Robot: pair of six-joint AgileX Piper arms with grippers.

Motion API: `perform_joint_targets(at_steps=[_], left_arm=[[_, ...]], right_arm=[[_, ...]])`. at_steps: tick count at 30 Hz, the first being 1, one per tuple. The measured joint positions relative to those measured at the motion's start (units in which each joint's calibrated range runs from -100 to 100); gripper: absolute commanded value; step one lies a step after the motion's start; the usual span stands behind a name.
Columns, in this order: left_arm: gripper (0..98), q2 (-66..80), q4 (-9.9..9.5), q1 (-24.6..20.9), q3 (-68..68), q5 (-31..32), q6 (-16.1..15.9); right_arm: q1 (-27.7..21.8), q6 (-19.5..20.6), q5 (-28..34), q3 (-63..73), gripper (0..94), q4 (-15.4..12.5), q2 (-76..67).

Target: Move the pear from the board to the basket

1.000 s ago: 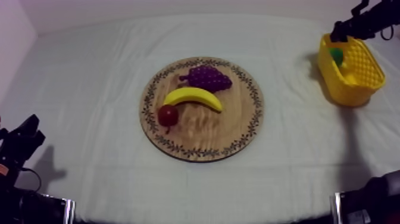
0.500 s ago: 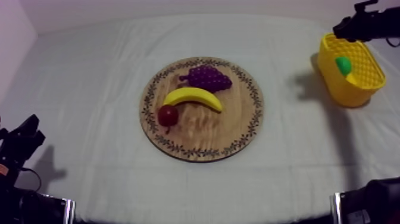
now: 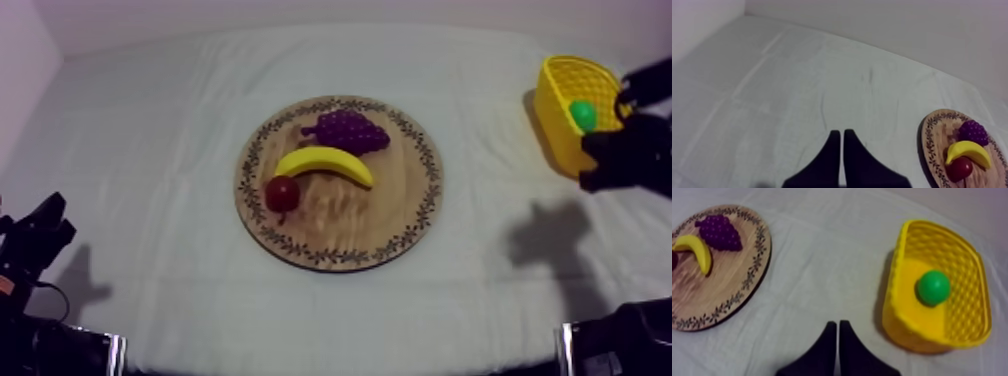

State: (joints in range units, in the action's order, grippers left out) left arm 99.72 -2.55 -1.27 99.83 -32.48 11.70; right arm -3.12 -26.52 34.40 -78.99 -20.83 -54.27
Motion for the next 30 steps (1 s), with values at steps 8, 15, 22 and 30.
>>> perform_joint_targets(at_steps=[8,15,22,30], left_arm=[[0.1,0.0,0.0,0.0,0.0,0.0,0.0],[0.1,0.0,0.0,0.0,0.0,0.0,0.0],[0.1,0.0,0.0,0.0,0.0,0.0,0.0],[0.1,0.0,0.0,0.0,0.0,0.0,0.02]], right_arm=[[0.06,4.56,3.07,-15.06,0.8,6.18,-17.89],[0.75,14.88,3.63,-19.92,0.4,14.81,-27.96],[-0.27,22.48,1.87,-20.5,0.3,19.03,-34.08],[-0.08,20.75,1.11,-20.66,0.3,19.23,-40.17]])
